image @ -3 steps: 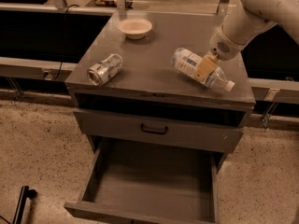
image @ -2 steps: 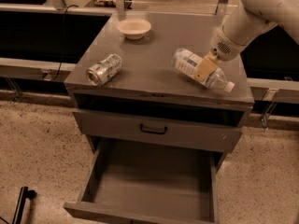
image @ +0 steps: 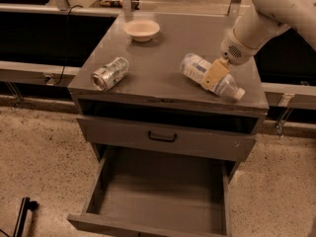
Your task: Pick blue plastic bottle from middle drawer and place on counter
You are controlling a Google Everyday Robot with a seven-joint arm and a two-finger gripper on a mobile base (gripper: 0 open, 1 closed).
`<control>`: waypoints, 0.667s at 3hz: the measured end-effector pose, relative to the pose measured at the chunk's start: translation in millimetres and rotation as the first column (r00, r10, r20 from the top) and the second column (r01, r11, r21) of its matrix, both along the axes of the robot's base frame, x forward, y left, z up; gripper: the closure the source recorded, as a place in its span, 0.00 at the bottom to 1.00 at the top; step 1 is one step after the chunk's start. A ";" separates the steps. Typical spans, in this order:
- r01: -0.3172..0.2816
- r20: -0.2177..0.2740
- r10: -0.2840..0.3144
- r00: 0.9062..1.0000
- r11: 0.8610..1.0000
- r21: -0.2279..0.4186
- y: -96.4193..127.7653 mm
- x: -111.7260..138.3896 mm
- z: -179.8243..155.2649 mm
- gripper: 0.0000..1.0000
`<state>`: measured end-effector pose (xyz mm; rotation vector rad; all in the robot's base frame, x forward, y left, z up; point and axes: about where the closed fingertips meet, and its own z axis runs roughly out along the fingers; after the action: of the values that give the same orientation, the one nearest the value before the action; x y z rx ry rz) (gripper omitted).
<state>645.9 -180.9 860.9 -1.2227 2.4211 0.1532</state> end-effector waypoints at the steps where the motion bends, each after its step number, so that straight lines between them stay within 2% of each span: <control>1: -0.001 -0.001 0.001 1.000 1.000 0.000 0.5 0.1 -0.8 0.00; 2: -0.001 -0.001 0.001 1.000 1.000 0.000 0.4 0.0 -0.8 0.00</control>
Offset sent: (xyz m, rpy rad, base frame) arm 0.0001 0.0005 -0.0008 0.0000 0.0013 0.0008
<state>645.9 -180.5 860.1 -1.2241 2.4215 0.1544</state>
